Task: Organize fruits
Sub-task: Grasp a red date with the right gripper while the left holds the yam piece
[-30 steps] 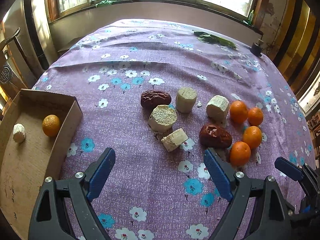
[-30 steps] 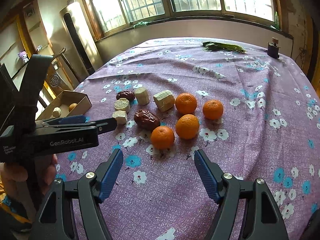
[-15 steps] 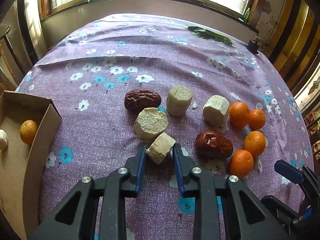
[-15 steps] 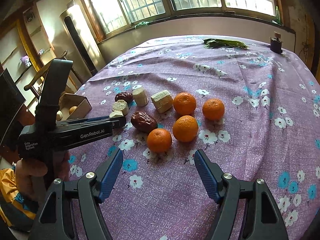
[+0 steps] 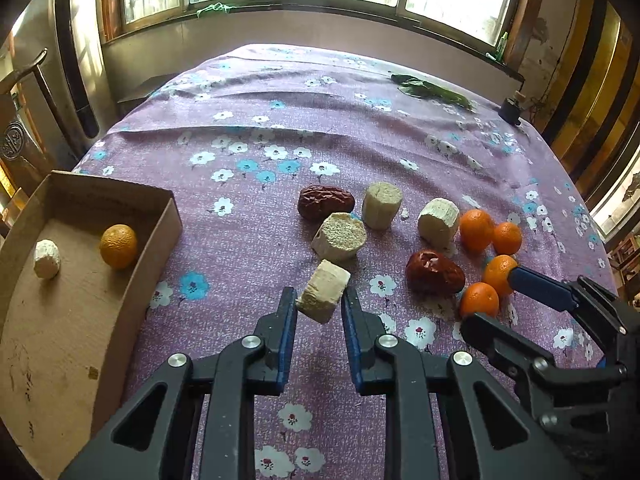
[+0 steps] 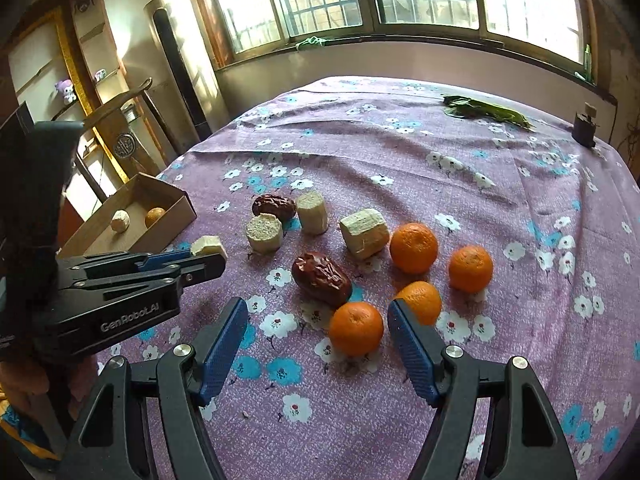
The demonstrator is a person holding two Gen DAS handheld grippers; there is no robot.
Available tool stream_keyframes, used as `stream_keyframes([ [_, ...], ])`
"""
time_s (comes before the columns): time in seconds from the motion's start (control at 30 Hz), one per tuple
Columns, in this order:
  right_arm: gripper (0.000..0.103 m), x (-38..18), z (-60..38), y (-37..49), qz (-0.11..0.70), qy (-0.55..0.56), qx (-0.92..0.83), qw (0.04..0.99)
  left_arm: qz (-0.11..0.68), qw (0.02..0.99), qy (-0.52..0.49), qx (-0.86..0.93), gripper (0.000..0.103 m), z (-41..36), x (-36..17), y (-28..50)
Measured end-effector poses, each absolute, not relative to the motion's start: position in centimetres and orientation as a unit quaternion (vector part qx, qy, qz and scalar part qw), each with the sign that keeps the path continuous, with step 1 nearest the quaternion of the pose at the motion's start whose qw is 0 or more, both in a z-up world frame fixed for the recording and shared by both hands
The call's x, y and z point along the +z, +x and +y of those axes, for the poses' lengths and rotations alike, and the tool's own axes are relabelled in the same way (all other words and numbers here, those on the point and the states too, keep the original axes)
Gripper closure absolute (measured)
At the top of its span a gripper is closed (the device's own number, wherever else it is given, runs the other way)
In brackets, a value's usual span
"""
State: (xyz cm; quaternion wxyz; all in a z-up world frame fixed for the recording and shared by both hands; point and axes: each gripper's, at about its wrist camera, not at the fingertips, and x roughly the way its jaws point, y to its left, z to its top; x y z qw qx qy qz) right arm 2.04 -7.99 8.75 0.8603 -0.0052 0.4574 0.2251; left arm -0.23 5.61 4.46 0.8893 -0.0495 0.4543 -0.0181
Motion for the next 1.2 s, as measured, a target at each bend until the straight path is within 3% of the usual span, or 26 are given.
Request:
stream_keyframes([
  [0.37, 0.046, 6.1, -4.7, 5.4, 0.487, -0.082, 0.25, 0.833, 0.454, 0.89, -0.052, -0.005, 0.081, 7.3, 5.1, -1.2],
  [0.43, 0.055, 5.6, -4.4, 5.8, 0.491, -0.098, 0.245, 0.83, 0.454, 0.89, -0.05, -0.003, 0.081, 7.4, 5.1, -1.2],
  [0.47, 0.065, 5.3, -4.4, 6.1, 0.494, -0.097, 0.244, 0.829, 0.454, 0.889, -0.05, -0.003, 0.081, 7.4, 5.1, -1.1],
  [0.5, 0.067, 5.1, -4.5, 6.4, 0.499, -0.089, 0.245, 0.827, 0.454, 0.889, -0.049, -0.002, 0.081, 7.5, 5.1, -1.1],
  [0.9, 0.073, 5.7, -4.9, 5.6, 0.506, -0.054, 0.267, 0.819, 0.461, 0.886, -0.054, 0.003, 0.081, 7.7, 4.5, -1.1],
  [0.93, 0.072, 5.9, -5.0, 5.6, 0.502, -0.053, 0.261, 0.823, 0.462, 0.885, -0.055, 0.002, 0.081, 7.7, 4.5, -1.1],
  [1.0, 0.056, 6.0, -5.0, 5.8, 0.497, -0.055, 0.253, 0.828, 0.462, 0.885, -0.055, 0.002, 0.081, 7.7, 4.5, -1.2],
  [1.07, 0.05, 5.9, -4.7, 6.0, 0.497, -0.059, 0.25, 0.829, 0.463, 0.885, -0.054, 0.002, 0.081, 7.7, 4.5, -1.2],
  [1.17, 0.05, 5.6, -4.1, 6.4, 0.494, -0.065, 0.251, 0.83, 0.464, 0.884, -0.054, 0.001, 0.081, 7.5, 4.4, -1.2],
  [1.2, 0.056, 5.5, -3.9, 6.6, 0.495, -0.061, 0.251, 0.829, 0.464, 0.884, -0.053, 0.002, 0.081, 7.5, 4.4, -1.2],
])
